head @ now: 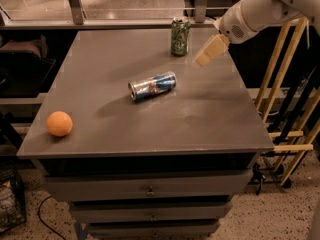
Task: Pick green can
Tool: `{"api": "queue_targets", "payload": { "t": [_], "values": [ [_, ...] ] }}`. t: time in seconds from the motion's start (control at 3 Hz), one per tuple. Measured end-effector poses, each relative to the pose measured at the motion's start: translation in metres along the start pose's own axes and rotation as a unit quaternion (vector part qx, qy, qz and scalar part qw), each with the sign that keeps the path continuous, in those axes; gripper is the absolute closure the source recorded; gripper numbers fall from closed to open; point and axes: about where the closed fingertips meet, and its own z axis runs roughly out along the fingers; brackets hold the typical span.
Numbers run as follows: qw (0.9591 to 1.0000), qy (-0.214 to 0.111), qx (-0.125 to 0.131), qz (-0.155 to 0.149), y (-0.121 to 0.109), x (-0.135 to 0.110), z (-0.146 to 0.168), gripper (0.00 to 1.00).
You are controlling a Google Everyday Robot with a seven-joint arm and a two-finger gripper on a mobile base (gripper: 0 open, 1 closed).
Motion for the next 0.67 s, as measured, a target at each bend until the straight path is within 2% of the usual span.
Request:
{"api": "queue_targets", "payload": {
  "t": [0.33,0.67],
  "values": [
    [0.9995,-0.022,0.021,-0.001,-0.006,-0.025,0.018,0.0],
    [0.9972,-0.044,0.057,0.018,-0.021,-0.034,0.038,0.0]
  ]
}}
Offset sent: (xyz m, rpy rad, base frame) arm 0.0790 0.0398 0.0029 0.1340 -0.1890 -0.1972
